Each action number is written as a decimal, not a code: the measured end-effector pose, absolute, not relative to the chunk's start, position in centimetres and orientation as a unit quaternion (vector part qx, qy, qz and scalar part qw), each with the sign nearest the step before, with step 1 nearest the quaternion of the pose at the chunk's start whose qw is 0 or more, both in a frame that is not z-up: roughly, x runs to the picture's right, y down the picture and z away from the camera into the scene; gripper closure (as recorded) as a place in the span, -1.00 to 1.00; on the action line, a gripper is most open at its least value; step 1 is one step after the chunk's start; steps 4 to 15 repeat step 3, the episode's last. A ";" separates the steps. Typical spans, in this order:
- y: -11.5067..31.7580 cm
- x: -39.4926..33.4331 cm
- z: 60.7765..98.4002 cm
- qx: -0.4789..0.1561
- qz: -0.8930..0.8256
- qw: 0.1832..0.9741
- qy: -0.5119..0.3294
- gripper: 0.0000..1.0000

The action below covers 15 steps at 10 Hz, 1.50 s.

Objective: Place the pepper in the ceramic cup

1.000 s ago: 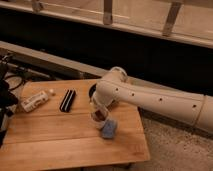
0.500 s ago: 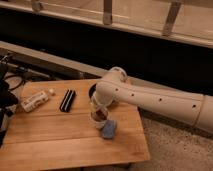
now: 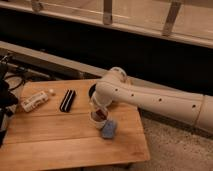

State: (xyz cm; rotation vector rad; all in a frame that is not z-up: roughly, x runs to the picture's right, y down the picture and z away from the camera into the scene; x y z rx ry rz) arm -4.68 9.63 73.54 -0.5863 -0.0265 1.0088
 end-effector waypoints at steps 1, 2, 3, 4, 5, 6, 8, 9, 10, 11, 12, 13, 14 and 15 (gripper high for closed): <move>9.6 -4.7 73.5 -0.277 0.476 0.835 -0.013 -0.20; 9.6 -4.7 73.5 -0.277 0.476 0.835 -0.013 -0.33; 9.6 -4.7 73.6 -0.275 0.475 0.836 -0.013 -0.40; 9.6 -4.7 73.6 -0.275 0.475 0.836 -0.013 -0.40; 9.6 -4.7 73.6 -0.275 0.475 0.836 -0.013 -0.40; 9.6 -4.7 73.6 -0.275 0.475 0.836 -0.013 -0.40; 9.6 -4.7 73.6 -0.275 0.475 0.836 -0.013 -0.40; 9.6 -4.7 73.6 -0.275 0.475 0.836 -0.013 -0.40; 9.6 -4.7 73.6 -0.275 0.475 0.836 -0.013 -0.40; 9.6 -4.7 73.6 -0.275 0.475 0.836 -0.013 -0.40; 9.6 -4.7 73.6 -0.275 0.475 0.836 -0.013 -0.40; 9.6 -4.7 73.6 -0.275 0.475 0.836 -0.013 -0.40; 9.6 -4.7 73.6 -0.275 0.475 0.836 -0.013 -0.40; 9.6 -4.7 73.6 -0.275 0.475 0.836 -0.013 -0.40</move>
